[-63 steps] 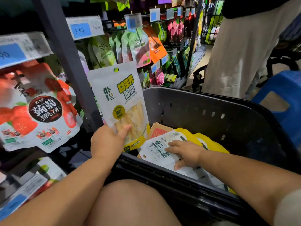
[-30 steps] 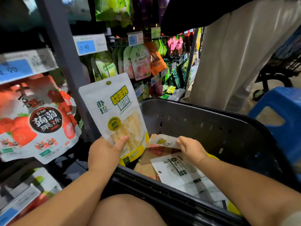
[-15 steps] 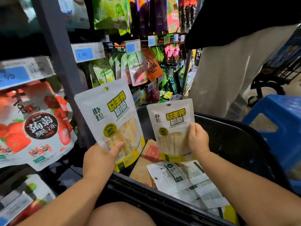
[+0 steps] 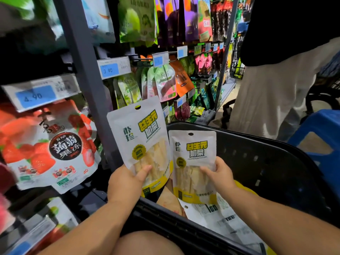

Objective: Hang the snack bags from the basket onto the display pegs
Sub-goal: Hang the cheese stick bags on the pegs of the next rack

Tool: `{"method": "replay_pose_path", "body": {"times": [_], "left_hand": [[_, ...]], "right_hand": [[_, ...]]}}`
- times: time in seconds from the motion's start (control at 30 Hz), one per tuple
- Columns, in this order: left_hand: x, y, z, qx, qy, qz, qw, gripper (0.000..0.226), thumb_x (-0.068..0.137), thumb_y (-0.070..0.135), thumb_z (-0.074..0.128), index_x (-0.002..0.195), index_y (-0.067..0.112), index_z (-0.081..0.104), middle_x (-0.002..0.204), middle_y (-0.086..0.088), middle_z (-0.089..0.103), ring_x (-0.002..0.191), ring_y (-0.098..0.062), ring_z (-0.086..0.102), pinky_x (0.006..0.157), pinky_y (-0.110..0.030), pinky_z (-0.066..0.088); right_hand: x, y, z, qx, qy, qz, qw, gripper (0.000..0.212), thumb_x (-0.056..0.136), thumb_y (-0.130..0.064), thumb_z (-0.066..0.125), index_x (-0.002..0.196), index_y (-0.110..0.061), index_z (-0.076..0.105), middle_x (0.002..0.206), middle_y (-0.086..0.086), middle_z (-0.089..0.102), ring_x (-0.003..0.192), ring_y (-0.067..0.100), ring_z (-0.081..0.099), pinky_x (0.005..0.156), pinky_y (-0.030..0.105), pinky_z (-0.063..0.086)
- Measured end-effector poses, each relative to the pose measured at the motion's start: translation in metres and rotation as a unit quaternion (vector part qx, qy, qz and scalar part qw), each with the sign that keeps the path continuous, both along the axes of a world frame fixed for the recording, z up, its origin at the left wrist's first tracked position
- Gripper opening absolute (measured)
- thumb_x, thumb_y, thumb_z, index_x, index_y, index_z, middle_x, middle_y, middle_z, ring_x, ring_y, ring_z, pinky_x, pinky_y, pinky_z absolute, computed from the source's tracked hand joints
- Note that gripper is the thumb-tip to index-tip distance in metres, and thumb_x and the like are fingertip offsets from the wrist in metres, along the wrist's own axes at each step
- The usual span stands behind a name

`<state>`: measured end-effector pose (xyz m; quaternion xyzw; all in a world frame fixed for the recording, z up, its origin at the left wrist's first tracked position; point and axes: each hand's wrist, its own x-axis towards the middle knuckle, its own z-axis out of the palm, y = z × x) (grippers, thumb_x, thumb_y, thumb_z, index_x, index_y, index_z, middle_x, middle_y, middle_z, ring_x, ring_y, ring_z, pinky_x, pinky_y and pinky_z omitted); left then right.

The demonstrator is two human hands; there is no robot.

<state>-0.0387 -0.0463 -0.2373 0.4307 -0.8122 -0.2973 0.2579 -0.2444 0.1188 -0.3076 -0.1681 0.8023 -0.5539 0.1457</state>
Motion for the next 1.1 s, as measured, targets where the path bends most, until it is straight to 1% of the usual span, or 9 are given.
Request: {"method": "replay_pose_path", "body": {"times": [0.1, 0.23, 0.37, 0.6, 0.73, 0.9, 1.0, 1.03, 1.1], "left_hand": [[0.0, -0.001, 0.0, 0.009, 0.011, 0.01, 1.0, 0.052, 0.085, 0.045, 0.07, 0.055, 0.011, 0.044, 0.054, -0.002, 0.046, 0.053, -0.009, 0.042, 0.047, -0.022, 0.026], [-0.001, -0.001, -0.002, 0.011, 0.014, 0.01, 1.0, 0.045, 0.084, 0.046, 0.07, 0.067, 0.006, 0.057, 0.061, -0.001, 0.053, 0.059, -0.016, 0.048, 0.054, -0.03, 0.033], [-0.002, -0.001, -0.003, 0.012, 0.018, 0.01, 1.0, 0.043, 0.084, 0.047, 0.07, 0.081, 0.004, 0.065, 0.069, -0.003, 0.06, 0.07, -0.024, 0.053, 0.063, -0.031, 0.038], [-0.004, 0.001, -0.001, 0.037, 0.022, 0.012, 0.999, 0.042, 0.084, 0.05, 0.069, 0.101, 0.011, 0.07, 0.087, -0.004, 0.066, 0.08, -0.022, 0.055, 0.071, -0.028, 0.041], [-0.001, -0.001, 0.004, 0.07, 0.084, 0.036, 0.993, 0.043, 0.081, 0.049, 0.072, 0.11, 0.017, 0.069, 0.09, -0.002, 0.068, 0.086, -0.023, 0.059, 0.072, -0.027, 0.04], [0.001, -0.002, 0.026, 0.084, 0.168, 0.03, 0.982, 0.042, 0.08, 0.041, 0.076, 0.111, 0.013, 0.071, 0.098, -0.008, 0.071, 0.093, -0.026, 0.063, 0.07, -0.025, 0.039], [0.008, -0.003, 0.049, 0.079, 0.209, 0.011, 0.975, 0.029, 0.082, 0.032, 0.076, 0.104, 0.014, 0.072, 0.094, 0.002, 0.071, 0.084, -0.008, 0.061, 0.069, -0.002, 0.036], [0.012, -0.004, 0.056, 0.073, 0.219, 0.006, 0.973, 0.023, 0.082, 0.03, 0.076, 0.099, 0.015, 0.072, 0.088, 0.007, 0.069, 0.08, -0.002, 0.06, 0.066, 0.004, 0.033], [0.027, -0.006, 0.073, 0.064, 0.232, 0.005, 0.971, 0.012, 0.083, 0.028, 0.076, 0.088, 0.023, 0.067, 0.075, 0.017, 0.062, 0.072, 0.006, 0.055, 0.059, 0.003, 0.035]], "right_hand": [[0.0, -0.001, 0.001, -0.019, -0.037, -0.007, 0.999, 0.034, 0.084, -0.015, 0.077, 0.106, -0.03, 0.056, 0.105, -0.007, 0.066, 0.101, 0.018, 0.062, 0.09, 0.043, 0.055], [0.001, 0.002, -0.002, -0.048, -0.083, 0.005, 0.995, 0.045, 0.076, -0.008, 0.083, 0.103, -0.031, 0.054, 0.1, -0.007, 0.066, 0.094, 0.016, 0.063, 0.077, 0.035, 0.055], [-0.001, 0.002, -0.019, 0.029, -0.147, 0.042, 0.988, 0.056, 0.066, -0.014, 0.09, 0.116, -0.02, 0.065, 0.103, 0.001, 0.074, 0.097, 0.024, 0.07, 0.09, 0.048, 0.057], [-0.007, 0.002, -0.025, 0.032, -0.122, 0.033, 0.991, 0.027, 0.079, -0.018, 0.083, 0.104, -0.01, 0.073, 0.093, 0.007, 0.076, 0.089, 0.024, 0.071, 0.084, 0.045, 0.058], [-0.013, 0.001, 0.007, -0.05, -0.094, 0.022, 0.994, 0.025, 0.082, -0.018, 0.079, 0.103, -0.007, 0.072, 0.09, 0.009, 0.074, 0.084, 0.024, 0.07, 0.064, 0.031, 0.051], [-0.009, 0.008, 0.065, -0.162, -0.064, 0.055, 0.983, 0.031, 0.079, -0.019, 0.08, 0.106, -0.006, 0.071, 0.086, 0.005, 0.078, 0.088, 0.029, 0.073, 0.072, 0.033, 0.052], [0.005, 0.012, 0.105, -0.204, -0.04, 0.123, 0.97, 0.076, 0.049, -0.05, 0.093, 0.107, -0.007, 0.07, 0.094, 0.009, 0.077, 0.087, 0.027, 0.074, 0.077, 0.039, 0.056], [0.01, 0.01, 0.116, -0.214, -0.037, 0.142, 0.966, 0.079, 0.043, -0.052, 0.094, 0.105, -0.008, 0.07, 0.094, 0.011, 0.077, 0.085, 0.027, 0.075, 0.074, 0.039, 0.058], [0.023, 0.001, 0.137, -0.235, -0.033, 0.174, 0.956, 0.055, 0.056, -0.034, 0.089, 0.099, -0.006, 0.07, 0.092, 0.014, 0.077, 0.078, 0.023, 0.075, 0.063, 0.032, 0.059]]}}
